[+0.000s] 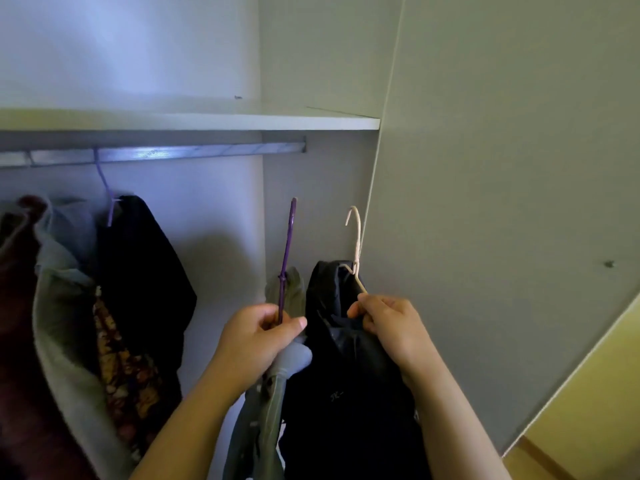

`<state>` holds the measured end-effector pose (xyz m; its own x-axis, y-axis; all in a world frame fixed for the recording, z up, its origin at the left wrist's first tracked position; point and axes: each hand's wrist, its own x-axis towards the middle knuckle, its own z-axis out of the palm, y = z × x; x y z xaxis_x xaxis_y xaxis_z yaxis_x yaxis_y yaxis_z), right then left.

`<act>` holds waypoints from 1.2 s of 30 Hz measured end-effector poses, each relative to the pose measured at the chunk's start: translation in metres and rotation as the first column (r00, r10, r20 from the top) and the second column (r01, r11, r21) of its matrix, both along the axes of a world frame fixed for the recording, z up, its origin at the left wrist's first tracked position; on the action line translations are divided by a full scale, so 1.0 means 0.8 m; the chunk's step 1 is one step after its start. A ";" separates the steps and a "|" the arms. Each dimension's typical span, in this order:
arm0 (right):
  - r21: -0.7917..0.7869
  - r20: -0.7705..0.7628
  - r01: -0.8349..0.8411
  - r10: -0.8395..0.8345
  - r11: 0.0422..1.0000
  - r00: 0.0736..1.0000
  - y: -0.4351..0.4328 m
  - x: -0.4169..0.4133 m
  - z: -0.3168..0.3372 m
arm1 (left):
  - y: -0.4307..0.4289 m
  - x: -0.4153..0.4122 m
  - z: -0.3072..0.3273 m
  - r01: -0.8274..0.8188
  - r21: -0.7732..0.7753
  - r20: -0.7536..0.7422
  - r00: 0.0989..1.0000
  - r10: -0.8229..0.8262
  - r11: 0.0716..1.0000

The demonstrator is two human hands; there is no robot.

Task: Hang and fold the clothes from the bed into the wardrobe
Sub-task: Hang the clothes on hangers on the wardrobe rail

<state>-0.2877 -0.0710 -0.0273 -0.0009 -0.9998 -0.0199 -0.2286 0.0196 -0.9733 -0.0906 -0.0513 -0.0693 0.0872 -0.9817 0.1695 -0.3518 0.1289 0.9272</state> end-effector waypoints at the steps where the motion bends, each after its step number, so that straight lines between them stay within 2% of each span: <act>1: -0.004 0.008 -0.025 0.025 1.000 1.000 -0.014 0.002 0.002 | -0.007 -0.001 0.003 -0.042 -0.010 0.016 0.999 0.042 0.999; 5: -0.008 0.021 -0.129 0.130 0.992 0.991 -0.067 0.012 0.004 | -0.030 -0.005 0.012 -0.223 -0.040 0.043 0.973 0.225 0.974; 13: 0.077 -0.016 -0.308 0.310 0.948 0.951 -0.132 0.056 -0.004 | -0.044 0.027 0.000 -0.417 0.016 0.012 0.909 0.417 0.909; 19: 0.101 -0.049 -0.355 0.361 0.930 0.931 -0.172 0.105 -0.004 | -0.068 0.079 -0.001 -0.393 0.039 0.109 0.915 0.387 0.919; 28: 0.069 -0.038 -0.334 0.337 0.940 0.941 -0.218 0.174 0.010 | -0.124 0.176 0.011 -0.414 -0.015 0.053 0.909 0.414 0.910; 36: 0.033 -0.048 -0.345 0.347 0.938 0.937 -0.243 0.214 0.015 | -0.166 0.225 0.027 -0.459 -0.086 0.094 0.880 0.466 0.884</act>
